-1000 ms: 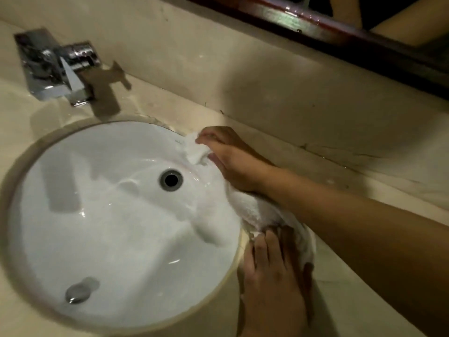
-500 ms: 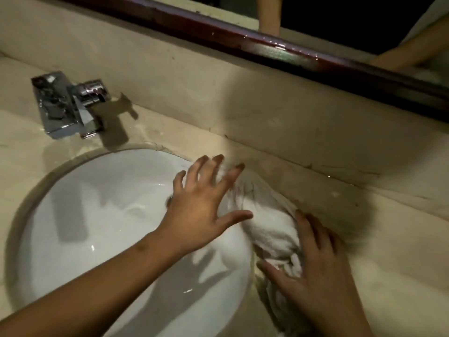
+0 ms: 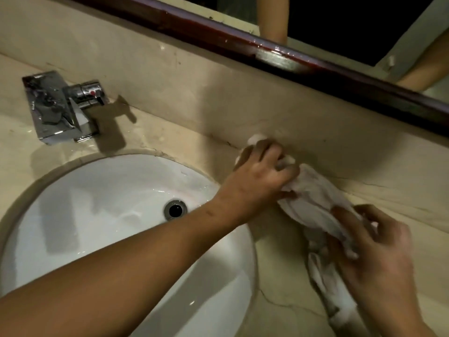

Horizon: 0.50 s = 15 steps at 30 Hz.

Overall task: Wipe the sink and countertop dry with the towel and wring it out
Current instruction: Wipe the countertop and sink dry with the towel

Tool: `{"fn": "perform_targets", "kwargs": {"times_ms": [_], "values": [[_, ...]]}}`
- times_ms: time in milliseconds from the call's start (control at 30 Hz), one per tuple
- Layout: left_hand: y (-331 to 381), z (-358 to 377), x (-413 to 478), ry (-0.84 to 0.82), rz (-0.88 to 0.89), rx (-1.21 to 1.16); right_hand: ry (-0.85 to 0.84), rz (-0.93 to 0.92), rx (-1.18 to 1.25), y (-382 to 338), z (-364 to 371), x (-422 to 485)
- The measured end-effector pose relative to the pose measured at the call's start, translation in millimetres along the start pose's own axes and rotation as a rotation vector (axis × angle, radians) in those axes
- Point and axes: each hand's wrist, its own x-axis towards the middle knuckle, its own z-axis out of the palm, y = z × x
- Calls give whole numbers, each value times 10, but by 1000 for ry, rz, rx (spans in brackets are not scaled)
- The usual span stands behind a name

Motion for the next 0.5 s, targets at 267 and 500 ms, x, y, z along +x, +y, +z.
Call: {"fn": "perform_targets", "kwargs": {"times_ms": [267, 500], "values": [[-197, 253, -132, -54, -17, 11, -139, 260, 43, 99, 320, -52], [-1019, -158, -167, -9, -7, 173, -69, 50, 89, -241, 569, 496]]}}
